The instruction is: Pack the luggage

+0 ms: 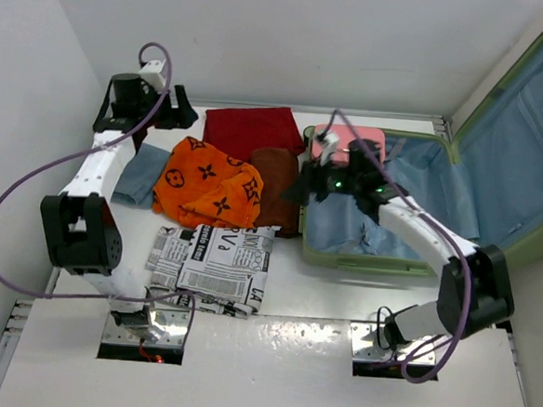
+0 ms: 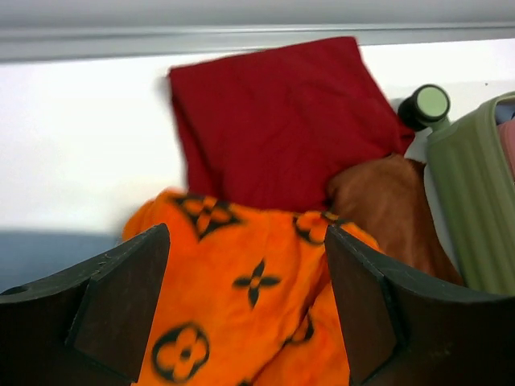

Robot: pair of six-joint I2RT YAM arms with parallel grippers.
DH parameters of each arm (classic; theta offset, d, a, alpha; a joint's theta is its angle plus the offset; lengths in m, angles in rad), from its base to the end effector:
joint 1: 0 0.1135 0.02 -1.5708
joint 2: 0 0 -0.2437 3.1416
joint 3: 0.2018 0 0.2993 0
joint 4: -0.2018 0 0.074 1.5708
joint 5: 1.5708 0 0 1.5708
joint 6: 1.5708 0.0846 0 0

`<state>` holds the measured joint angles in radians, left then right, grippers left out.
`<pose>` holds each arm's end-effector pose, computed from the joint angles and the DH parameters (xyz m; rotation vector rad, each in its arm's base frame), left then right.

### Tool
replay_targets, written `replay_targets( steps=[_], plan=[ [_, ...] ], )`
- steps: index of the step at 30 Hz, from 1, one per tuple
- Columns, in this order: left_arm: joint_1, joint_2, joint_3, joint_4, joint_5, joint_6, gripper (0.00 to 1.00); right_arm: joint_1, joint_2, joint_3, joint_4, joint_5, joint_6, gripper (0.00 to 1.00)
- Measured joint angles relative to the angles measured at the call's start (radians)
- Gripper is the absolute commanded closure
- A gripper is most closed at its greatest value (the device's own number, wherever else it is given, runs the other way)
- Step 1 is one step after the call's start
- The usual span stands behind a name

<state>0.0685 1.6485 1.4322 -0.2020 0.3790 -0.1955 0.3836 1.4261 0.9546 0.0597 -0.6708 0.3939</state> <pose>0.4786 0.0015 0.2901 -0.0159 1.9861 -0.4586 0.3530 0.1992 0.2188 -0.4511 2.0256 1.1545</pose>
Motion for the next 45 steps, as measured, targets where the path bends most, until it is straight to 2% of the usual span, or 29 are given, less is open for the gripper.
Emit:
replay_targets(
  steps=[3,5,10,16,17,22,32,35,39,42,43,45],
  plan=[
    [0.051,-0.071,-0.066,-0.007,0.008,-0.002,0.16,0.106,0.076,-0.028,-0.058,-0.037,0.070,0.20],
    [0.085,-0.121,-0.110,-0.006,0.014,-0.008,0.16,0.167,0.122,-0.031,-0.108,-0.031,0.092,0.20],
    [0.154,-0.266,-0.231,0.015,0.022,-0.037,0.13,0.284,0.137,-0.026,-0.157,0.077,0.081,0.20],
    [0.199,-0.409,-0.307,0.019,0.048,-0.063,0.09,0.460,0.130,-0.062,-0.215,0.296,0.012,0.00],
    [0.208,-0.424,-0.308,0.021,0.052,-0.069,0.09,0.478,0.128,-0.076,-0.230,0.315,0.011,0.00],
    [0.257,-0.471,-0.308,0.038,0.073,-0.111,0.08,0.484,0.207,-0.018,-0.331,0.376,0.055,0.00],
    [0.314,-0.479,-0.365,0.110,0.096,-0.236,0.08,0.443,0.351,0.080,-0.429,0.322,0.161,0.00],
    [0.325,-0.446,-0.349,0.123,0.104,-0.265,0.08,0.440,0.407,0.108,-0.465,0.300,0.169,0.06],
    [0.341,-0.393,-0.320,0.148,0.105,-0.297,0.08,0.454,0.468,0.156,-0.517,0.299,0.179,0.20],
    [0.349,-0.381,-0.315,0.160,0.106,-0.319,0.08,0.468,0.501,0.198,-0.534,0.306,0.181,0.26],
    [0.352,-0.380,-0.315,0.167,0.107,-0.326,0.08,0.472,0.515,0.214,-0.541,0.306,0.182,0.36],
    [0.354,-0.378,-0.313,0.171,0.106,-0.336,0.08,0.479,0.533,0.237,-0.544,0.312,0.174,0.46]
  ],
)
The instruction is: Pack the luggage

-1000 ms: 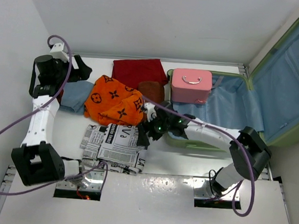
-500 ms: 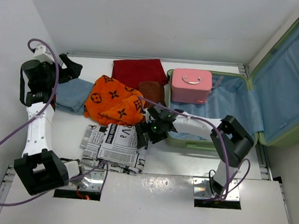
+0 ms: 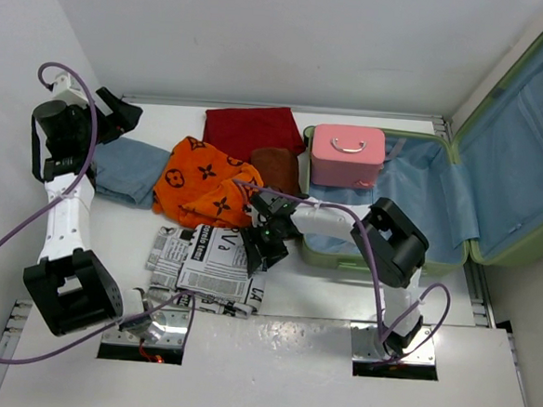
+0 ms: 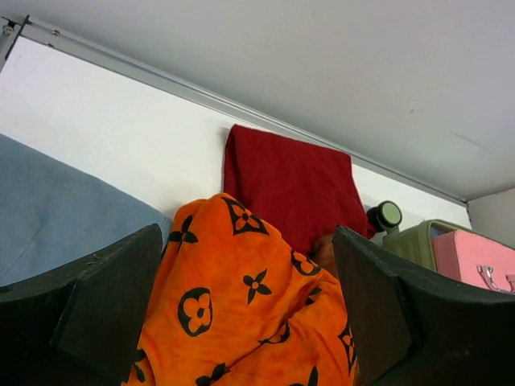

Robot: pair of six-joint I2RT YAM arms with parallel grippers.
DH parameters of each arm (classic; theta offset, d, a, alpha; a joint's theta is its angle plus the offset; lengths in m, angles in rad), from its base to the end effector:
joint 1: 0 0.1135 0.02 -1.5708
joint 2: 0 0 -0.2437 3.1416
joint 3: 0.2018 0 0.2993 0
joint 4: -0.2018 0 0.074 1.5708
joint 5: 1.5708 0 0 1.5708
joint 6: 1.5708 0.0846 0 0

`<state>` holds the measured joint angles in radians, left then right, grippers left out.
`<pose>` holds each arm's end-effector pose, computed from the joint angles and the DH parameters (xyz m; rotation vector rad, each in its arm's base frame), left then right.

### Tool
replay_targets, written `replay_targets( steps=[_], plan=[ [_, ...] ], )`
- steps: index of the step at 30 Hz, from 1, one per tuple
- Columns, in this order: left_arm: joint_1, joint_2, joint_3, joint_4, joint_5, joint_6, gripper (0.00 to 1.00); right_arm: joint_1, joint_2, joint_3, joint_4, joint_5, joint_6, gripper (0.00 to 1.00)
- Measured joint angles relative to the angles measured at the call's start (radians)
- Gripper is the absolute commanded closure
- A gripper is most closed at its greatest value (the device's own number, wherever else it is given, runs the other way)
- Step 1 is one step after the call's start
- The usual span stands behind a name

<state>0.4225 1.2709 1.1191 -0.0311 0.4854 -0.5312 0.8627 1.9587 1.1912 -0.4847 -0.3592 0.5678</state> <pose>0.3749 0.1253 0.3342 -0.4755 1.6936 -0.5038 0.2459 0.3329 0.0332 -0.5357 3.0016 0.7388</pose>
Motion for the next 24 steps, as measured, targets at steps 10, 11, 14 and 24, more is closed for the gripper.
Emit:
replay_targets(
  steps=[10,11,14,24],
  plan=[
    [0.010,0.002,0.002,0.032,-0.003,-0.013,0.08,0.004,-0.002,0.017,-0.007,0.023,-0.047,1.00],
    [0.010,0.002,0.002,0.037,-0.003,-0.011,0.08,0.003,-0.022,0.002,0.002,0.024,-0.054,1.00],
    [0.001,-0.002,-0.003,0.048,-0.005,0.005,0.08,-0.006,-0.128,-0.053,0.002,0.039,-0.103,1.00],
    [-0.089,-0.026,-0.051,0.056,0.005,0.095,0.08,-0.149,-0.504,-0.095,-0.052,0.049,-0.331,1.00]
  ],
)
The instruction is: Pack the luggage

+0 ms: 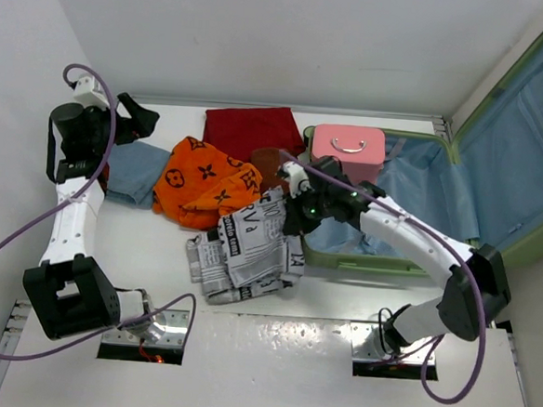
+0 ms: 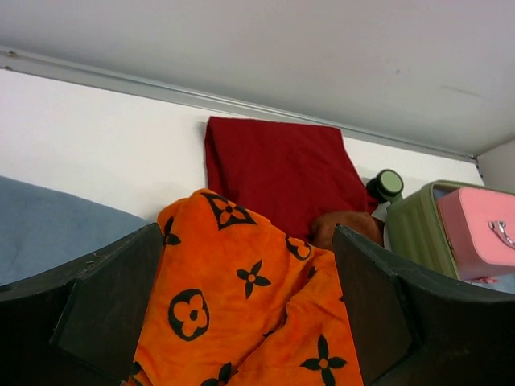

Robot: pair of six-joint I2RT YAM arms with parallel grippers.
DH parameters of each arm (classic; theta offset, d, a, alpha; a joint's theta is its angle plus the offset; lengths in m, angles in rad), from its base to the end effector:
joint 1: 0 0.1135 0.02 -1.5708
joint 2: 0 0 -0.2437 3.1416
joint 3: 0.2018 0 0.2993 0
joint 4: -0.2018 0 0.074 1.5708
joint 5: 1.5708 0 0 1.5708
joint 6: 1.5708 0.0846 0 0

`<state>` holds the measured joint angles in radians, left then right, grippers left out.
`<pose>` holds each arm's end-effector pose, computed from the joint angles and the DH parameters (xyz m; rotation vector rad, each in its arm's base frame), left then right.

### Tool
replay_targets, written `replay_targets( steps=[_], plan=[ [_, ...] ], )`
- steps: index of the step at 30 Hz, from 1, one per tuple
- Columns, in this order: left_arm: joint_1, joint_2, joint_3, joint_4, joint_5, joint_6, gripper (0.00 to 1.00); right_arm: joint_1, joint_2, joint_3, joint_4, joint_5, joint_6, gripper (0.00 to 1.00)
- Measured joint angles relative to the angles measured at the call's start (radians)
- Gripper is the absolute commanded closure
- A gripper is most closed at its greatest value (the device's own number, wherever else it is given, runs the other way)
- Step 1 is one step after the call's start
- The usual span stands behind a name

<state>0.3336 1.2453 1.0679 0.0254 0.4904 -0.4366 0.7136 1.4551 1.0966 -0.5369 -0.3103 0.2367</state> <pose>0.3798 0.0895 0.3292 -0.2986 1.7040 -0.4974 0.2735 0.2710 0.1882 -0.7448 2.4661 0.7709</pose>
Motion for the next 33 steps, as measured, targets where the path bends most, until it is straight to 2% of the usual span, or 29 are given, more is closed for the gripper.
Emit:
replay_targets(
  steps=[5,11,15,21,29,33],
  plan=[
    [-0.041,0.002,0.000,0.006,0.003,0.027,0.08,-0.194,0.042,0.000,-0.051,-0.015,-0.063,1.00],
    [-0.080,0.024,0.001,0.013,0.008,0.056,0.08,-0.473,0.062,0.005,-0.076,-0.209,-0.020,1.00],
    [-0.100,0.047,0.002,0.013,0.008,0.071,0.08,-0.657,0.072,0.036,-0.121,-0.250,-0.013,1.00],
    [-0.121,0.069,0.004,0.013,0.008,0.092,0.08,-0.863,0.072,0.078,-0.206,-0.230,-0.090,1.00],
    [-0.145,0.109,0.032,0.013,0.009,0.103,0.08,-1.020,0.101,0.079,-0.346,-0.147,-0.352,1.00],
    [-0.153,0.116,0.036,0.014,0.009,0.112,0.08,-1.107,0.153,0.079,-0.364,-0.061,-0.482,1.00]
  ],
)
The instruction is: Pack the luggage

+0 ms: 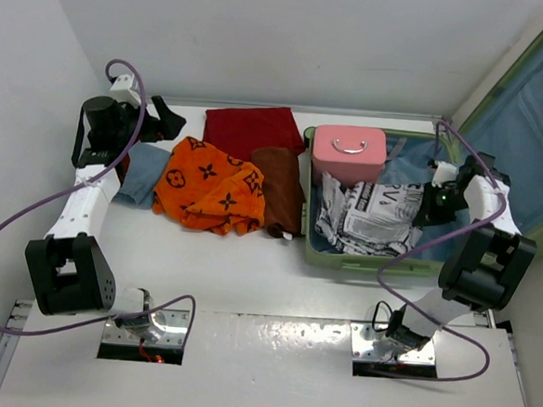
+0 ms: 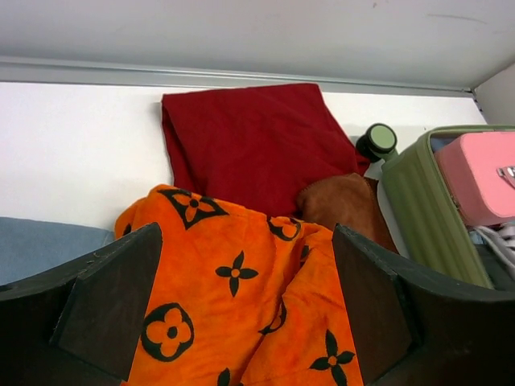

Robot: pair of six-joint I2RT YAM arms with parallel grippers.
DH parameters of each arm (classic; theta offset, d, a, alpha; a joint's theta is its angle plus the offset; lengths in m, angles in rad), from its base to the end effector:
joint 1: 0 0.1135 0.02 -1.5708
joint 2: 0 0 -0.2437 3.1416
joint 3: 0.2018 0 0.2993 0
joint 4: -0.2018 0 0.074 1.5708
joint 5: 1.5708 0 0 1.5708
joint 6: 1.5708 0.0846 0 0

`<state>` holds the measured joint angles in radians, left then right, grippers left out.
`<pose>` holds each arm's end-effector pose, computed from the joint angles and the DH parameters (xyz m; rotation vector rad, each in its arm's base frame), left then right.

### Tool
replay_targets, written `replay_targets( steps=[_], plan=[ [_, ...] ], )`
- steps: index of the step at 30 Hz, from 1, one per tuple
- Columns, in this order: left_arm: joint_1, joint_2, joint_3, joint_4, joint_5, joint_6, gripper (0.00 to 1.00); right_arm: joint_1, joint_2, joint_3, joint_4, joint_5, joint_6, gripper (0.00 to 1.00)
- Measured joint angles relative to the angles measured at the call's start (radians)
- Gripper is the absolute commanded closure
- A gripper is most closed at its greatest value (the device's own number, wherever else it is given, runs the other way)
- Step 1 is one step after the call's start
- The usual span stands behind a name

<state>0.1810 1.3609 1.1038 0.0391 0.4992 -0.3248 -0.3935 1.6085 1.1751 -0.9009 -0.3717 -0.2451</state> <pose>0.4134 0.0345 0.3032 -0.0916 1.7923 -0.5484 0.3409 -0.1082 0.1398 0.1440 2.7734 0.3921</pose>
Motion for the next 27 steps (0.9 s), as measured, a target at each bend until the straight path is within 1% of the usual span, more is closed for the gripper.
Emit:
replay_targets(
  steps=[1,5,8,16,17,18,19,20,21,22,23,24,25,27],
  plan=[
    [-0.003,0.000,0.000,0.000,0.000,0.002,0.08,-0.019,0.012,0.000,0.005,0.035,-0.038,1.00],
    [-0.017,0.007,0.006,0.000,0.001,0.003,0.08,-0.069,0.066,0.013,0.010,0.095,-0.112,1.00],
    [-0.023,0.019,0.013,0.000,0.001,0.005,0.08,-0.074,0.097,0.032,0.025,0.135,-0.158,1.00],
    [-0.030,0.034,0.013,-0.001,-0.011,0.014,0.08,-0.076,0.098,0.079,0.104,0.246,-0.253,1.00],
    [-0.032,0.034,0.013,-0.002,-0.014,0.018,0.08,-0.076,0.100,0.095,0.108,0.260,-0.259,0.87],
    [-0.035,0.034,0.013,-0.003,-0.017,0.024,0.08,-0.076,0.102,0.121,0.116,0.278,-0.269,0.87],
    [-0.038,0.034,0.013,-0.005,-0.025,0.028,0.08,-0.076,0.106,0.140,0.114,0.289,-0.276,0.80],
    [-0.042,0.034,0.014,-0.008,-0.037,0.033,0.07,-0.076,0.111,0.159,0.111,0.302,-0.281,0.69],
    [-0.046,0.035,0.016,-0.013,-0.047,0.041,0.06,-0.076,0.117,0.176,0.113,0.315,-0.285,0.43],
    [-0.053,0.039,0.025,-0.031,-0.064,0.055,0.06,-0.075,0.119,0.185,0.111,0.320,-0.283,0.34],
    [-0.061,0.044,0.036,-0.047,-0.078,0.069,0.04,-0.072,0.119,0.189,0.097,0.303,-0.275,0.29],
    [-0.075,0.050,0.050,-0.067,-0.096,0.093,0.04,-0.064,0.116,0.189,0.082,0.293,-0.270,0.23],
    [-0.089,0.055,0.060,-0.088,-0.113,0.116,0.04,-0.053,0.108,0.189,0.072,0.283,-0.262,0.20],
    [-0.115,0.058,0.064,-0.122,-0.145,0.154,0.03,-0.028,0.079,0.189,0.062,0.258,-0.243,0.17]
  ],
)
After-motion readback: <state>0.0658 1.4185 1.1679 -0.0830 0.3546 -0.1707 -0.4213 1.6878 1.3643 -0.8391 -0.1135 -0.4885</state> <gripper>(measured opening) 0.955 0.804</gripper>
